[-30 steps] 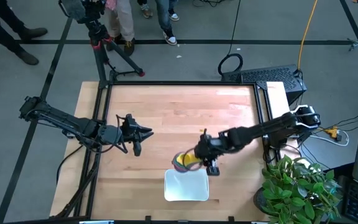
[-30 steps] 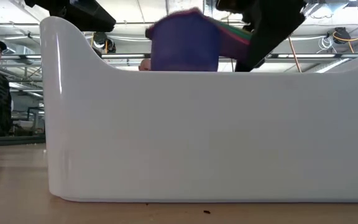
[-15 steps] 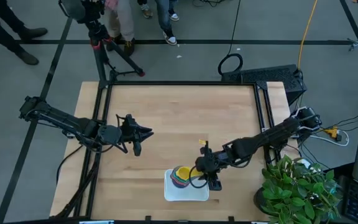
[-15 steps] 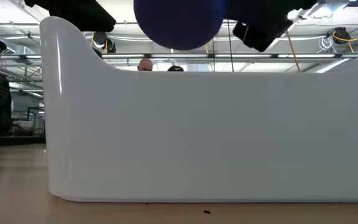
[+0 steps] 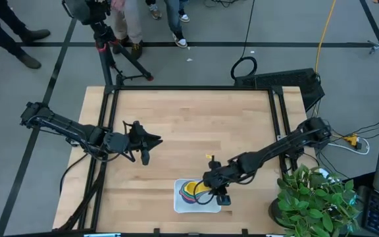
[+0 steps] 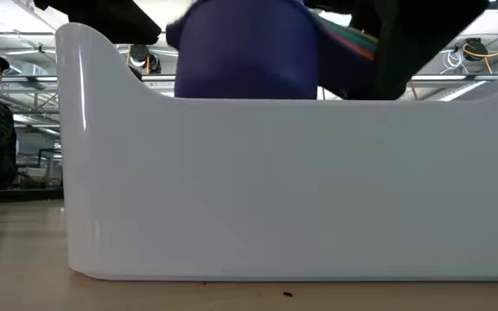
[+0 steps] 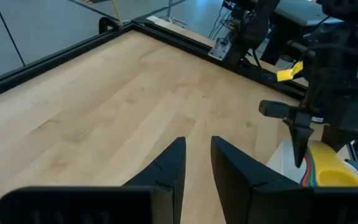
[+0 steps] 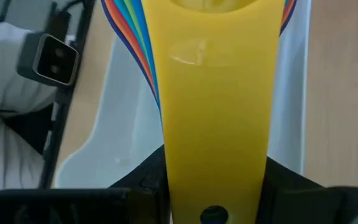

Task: Nest measuring cups in basket
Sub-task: Put the stacked measuring cups into the white bin

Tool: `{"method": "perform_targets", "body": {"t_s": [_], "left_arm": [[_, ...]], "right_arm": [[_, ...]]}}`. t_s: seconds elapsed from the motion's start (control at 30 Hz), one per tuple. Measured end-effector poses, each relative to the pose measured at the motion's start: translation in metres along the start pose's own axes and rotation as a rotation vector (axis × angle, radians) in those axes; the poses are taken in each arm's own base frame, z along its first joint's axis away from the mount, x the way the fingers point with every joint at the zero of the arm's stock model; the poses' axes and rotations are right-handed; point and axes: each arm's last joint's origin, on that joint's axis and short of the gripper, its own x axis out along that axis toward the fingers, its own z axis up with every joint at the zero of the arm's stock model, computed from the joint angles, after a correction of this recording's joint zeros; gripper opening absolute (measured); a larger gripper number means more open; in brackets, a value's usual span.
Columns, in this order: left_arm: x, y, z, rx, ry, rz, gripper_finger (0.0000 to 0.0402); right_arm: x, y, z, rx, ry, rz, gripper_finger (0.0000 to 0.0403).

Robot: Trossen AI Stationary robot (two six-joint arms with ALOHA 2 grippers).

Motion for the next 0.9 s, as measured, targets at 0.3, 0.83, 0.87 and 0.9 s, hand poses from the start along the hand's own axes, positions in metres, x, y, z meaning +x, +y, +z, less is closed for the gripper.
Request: {"method": "perform_targets", "body": {"t_s": [0.3,0.83,0.87,0.9], "left_arm": [[0.000,0.000,-0.001,0.008,0.007,0.003,0.0078],[0.000,0.001,-0.002,0.018,0.020,0.011,0.0078],[0.000,0.001,-0.002,0.019,0.022,0.011,0.0078],[0.000,0.001,-0.002,0.020,0.023,0.012,0.0078]], "right_arm": [[0.014,-0.006,-0.003,-0.031,0.025,-0.046,0.0117],[0.017,-0.011,-0.005,-0.038,0.084,0.017,0.0156],[0.016,-0.011,-0.005,-0.032,0.089,0.024,0.0156],[0.013,-0.011,-0.005,-0.028,0.086,0.038,0.0156]]}}
